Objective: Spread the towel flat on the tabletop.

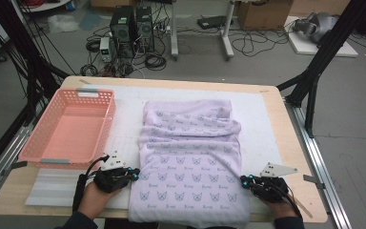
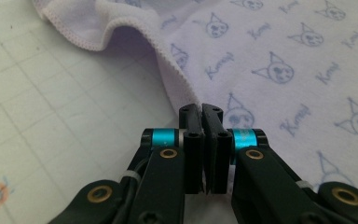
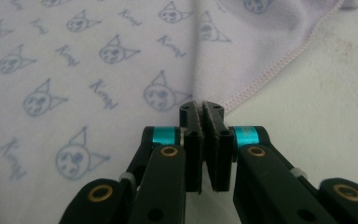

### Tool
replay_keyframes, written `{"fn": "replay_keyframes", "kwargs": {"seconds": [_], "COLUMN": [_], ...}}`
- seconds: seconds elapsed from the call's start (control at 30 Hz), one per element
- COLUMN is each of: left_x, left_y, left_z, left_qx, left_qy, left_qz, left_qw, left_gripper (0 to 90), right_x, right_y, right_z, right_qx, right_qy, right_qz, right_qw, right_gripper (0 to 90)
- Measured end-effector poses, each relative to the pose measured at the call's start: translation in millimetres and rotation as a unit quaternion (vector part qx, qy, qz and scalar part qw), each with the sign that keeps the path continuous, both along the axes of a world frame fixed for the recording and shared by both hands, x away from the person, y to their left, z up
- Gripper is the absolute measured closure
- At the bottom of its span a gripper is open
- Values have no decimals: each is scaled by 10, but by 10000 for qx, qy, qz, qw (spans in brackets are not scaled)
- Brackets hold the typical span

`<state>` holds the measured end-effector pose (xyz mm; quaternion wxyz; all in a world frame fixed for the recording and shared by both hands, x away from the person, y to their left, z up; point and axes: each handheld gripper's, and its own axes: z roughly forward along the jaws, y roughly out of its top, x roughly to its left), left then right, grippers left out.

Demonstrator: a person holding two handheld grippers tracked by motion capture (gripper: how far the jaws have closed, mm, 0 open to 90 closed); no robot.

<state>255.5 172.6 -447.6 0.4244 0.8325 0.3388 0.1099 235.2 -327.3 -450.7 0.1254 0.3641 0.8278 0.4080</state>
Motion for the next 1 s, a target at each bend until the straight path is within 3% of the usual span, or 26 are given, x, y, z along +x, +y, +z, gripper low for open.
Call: {"fn": "replay_keyframes", "kwargs": {"seconds": [0.17, 0.43, 0.57, 0.63, 0.7, 0.73, 0.77, 0.8, 0.87, 1.0], "left_x": [-118, -418, -541, -544, -506, -474, -434, -400, -315, -106], "left_y": [93, 238, 334, 344, 301, 282, 277, 271, 244, 142], "left_z": [70, 115, 215, 218, 182, 164, 152, 148, 149, 105], "left_qx": [-213, -279, -661, -709, -605, -599, -667, -792, -849, -808], "left_qy": [152, 408, 303, 259, 212, 194, 198, 169, 41, 17], "left_qz": [-190, -693, -873, -831, -620, -416, -239, -110, 92, 421], "left_qw": [9995, 9964, 9935, 9937, 9960, 9971, 9973, 9967, 9963, 9958], "left_gripper": [872, 874, 873, 871, 836, 739, 574, 508, 471, 460], "right_x": [-149, -480, -665, -696, -654, -627, -597, -561, -483, -299], "right_y": [-37, -145, -200, -223, -192, -162, -133, -113, -79, 27], "right_z": [19, 113, 266, 310, 294, 274, 255, 241, 222, 184], "right_qx": [5, 203, 598, 667, 518, 444, 392, 412, 465, 254], "right_qy": [63, 116, -16, -96, -69, -61, -98, -113, -186, -258], "right_qz": [212, 601, 947, 942, 878, 827, 744, 590, 419, 109], "right_qw": [9998, 9979, 9937, 9933, 9948, 9956, 9964, 9973, 9979, 9993], "right_gripper": [868, 870, 871, 869, 853, 824, 737, 663, 633, 592]}}
